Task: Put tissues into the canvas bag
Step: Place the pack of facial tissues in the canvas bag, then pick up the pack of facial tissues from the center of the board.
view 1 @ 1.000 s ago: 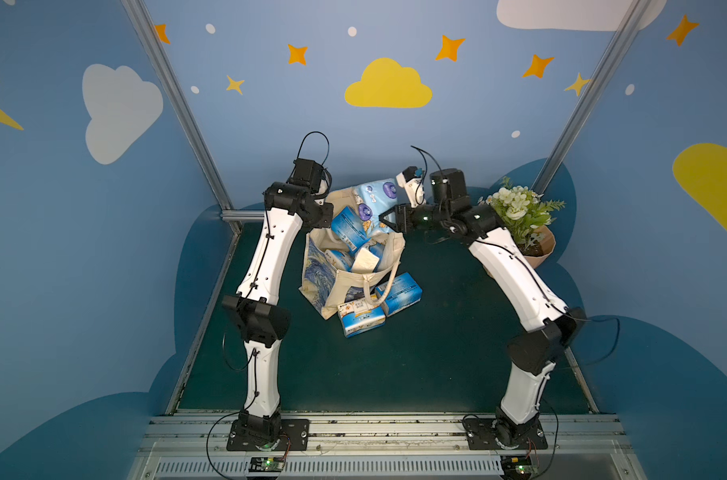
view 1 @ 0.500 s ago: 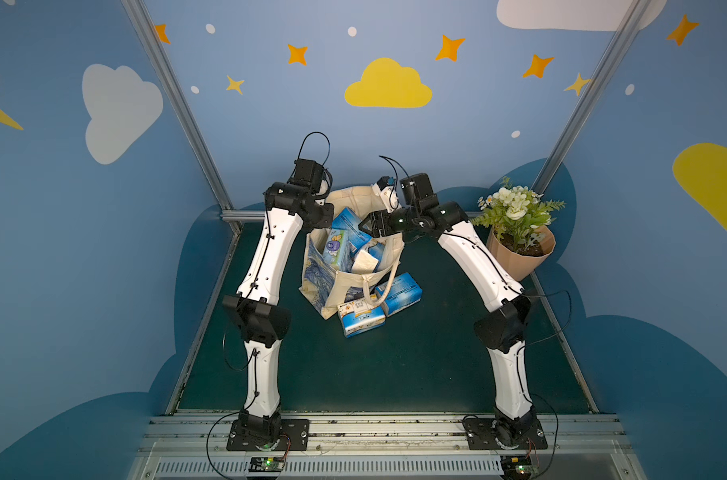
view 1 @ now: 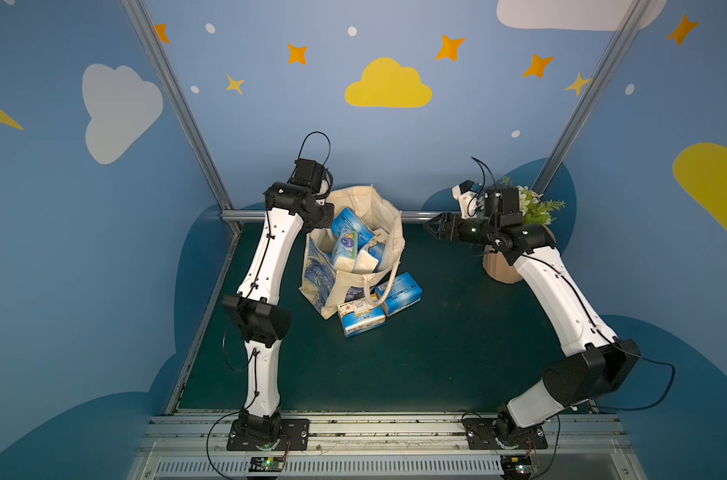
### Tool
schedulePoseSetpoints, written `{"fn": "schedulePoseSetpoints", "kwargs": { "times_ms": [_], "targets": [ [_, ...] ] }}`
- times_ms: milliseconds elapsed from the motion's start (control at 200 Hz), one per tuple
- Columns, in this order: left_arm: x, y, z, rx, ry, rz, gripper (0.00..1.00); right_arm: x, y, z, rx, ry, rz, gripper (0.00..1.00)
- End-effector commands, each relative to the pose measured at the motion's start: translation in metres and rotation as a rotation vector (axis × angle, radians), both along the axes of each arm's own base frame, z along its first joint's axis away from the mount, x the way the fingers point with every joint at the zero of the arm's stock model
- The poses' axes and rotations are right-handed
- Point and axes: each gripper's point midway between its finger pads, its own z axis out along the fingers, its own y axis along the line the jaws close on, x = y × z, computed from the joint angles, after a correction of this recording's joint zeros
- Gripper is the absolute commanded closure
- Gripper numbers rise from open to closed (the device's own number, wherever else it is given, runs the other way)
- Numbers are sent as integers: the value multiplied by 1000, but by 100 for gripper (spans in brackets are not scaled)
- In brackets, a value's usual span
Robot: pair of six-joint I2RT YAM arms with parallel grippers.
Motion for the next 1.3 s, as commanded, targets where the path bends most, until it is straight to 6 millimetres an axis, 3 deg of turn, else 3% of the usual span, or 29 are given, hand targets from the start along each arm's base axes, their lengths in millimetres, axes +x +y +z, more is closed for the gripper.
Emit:
{"fn": "schedulePoseSetpoints", "kwargs": {
  "times_ms": [0, 165, 250, 491, 631, 786, 1022, 1292],
  "targets": [
    [-4, -5, -3, 4, 17, -24, 95, -5, -20, -65, -138, 168, -58, 25],
    [-4, -6, -5, 2, 23, -28, 95, 10, -26, -154, -252, 408, -93, 28],
    [-5, -7, -6, 4, 26, -30, 95, 22, -15, -179, -261, 479, -78, 28],
    [-5, -9, -7, 2, 30, -34, 95, 66, 21, -203, -309, 462, -50, 27],
    [-5, -9, -7, 3, 30, -34, 95, 75, 38, -226, -343, 478, -31, 27],
    [-5, -8, -7, 11, 28, -35, 95, 77, 36, -250, -429, 492, -42, 27],
    [-5, -7, -6, 17, 27, -31, 95, 56, 25, -270, -555, 534, -11, 27],
    [-6, -6, -7, 13, 31, -22, 95, 7, 0, -248, -591, 530, 14, 27]
  ]
}}
